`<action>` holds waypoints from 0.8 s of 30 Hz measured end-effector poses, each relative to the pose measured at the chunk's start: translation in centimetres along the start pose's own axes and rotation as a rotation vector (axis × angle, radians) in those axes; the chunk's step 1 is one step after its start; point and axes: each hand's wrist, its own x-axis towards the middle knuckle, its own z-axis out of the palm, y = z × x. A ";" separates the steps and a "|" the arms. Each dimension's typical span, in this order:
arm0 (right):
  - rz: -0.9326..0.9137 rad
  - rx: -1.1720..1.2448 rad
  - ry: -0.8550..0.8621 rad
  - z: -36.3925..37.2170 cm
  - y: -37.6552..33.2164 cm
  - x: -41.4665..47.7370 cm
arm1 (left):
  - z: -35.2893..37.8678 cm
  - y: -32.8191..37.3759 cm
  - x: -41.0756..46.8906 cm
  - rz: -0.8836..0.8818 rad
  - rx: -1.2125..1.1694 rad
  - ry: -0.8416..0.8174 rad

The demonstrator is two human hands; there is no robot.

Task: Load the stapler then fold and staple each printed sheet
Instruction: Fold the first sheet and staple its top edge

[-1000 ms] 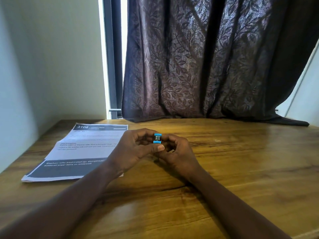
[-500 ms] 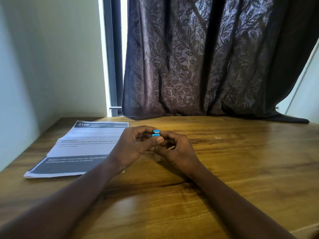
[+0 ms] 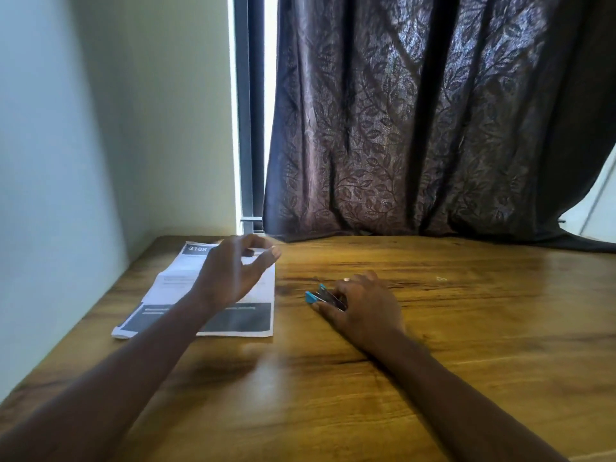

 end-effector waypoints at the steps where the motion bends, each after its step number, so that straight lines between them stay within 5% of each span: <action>1: 0.010 -0.059 -0.008 0.0 -0.1 0.0 | -1.1 -1.0 -0.2 -0.005 0.051 0.001; 5: -0.029 -0.183 0.168 -0.2 -1.0 0.0 | -5.5 -4.3 -1.1 -0.045 0.203 -0.001; 8: -0.098 -0.003 0.280 -0.5 -3.8 0.9 | -7.6 -7.0 -1.5 -0.142 0.359 -0.007; 12: 0.040 0.294 0.020 -0.8 -9.1 4.3 | -7.9 -9.0 -2.0 -0.270 0.562 -0.062; 18: 0.196 0.111 -0.194 2.3 -12.7 9.5 | -6.2 -10.1 -1.9 -0.374 0.592 -0.300; 24: 0.334 0.325 -0.187 3.0 -12.5 11.3 | -6.1 -9.2 -2.1 -0.417 0.675 -0.463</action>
